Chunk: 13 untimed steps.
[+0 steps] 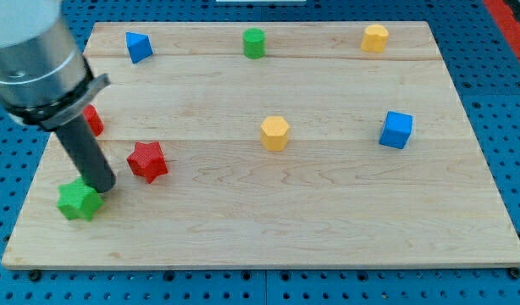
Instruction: Push the red star towarrds the bottom center of the board
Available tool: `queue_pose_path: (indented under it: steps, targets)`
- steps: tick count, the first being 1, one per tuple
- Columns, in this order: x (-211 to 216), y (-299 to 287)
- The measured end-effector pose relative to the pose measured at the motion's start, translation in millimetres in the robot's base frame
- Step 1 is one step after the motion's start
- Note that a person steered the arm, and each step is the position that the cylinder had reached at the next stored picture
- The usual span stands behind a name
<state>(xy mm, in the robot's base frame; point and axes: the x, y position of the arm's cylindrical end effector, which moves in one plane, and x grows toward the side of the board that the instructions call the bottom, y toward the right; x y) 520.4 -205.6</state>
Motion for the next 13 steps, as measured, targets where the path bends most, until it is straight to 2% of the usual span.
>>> queue_pose_path:
  steps: [1,3,4,5,6,7,9,10,12,13]
  targets:
    - [8,0]
    - [-87,23]
    - [-67,117]
    - [-41,142]
    - [-90,132]
    - [-103,73]
    - [-85,21]
    - [-76,17]
    - [3,83]
    - [4,88]
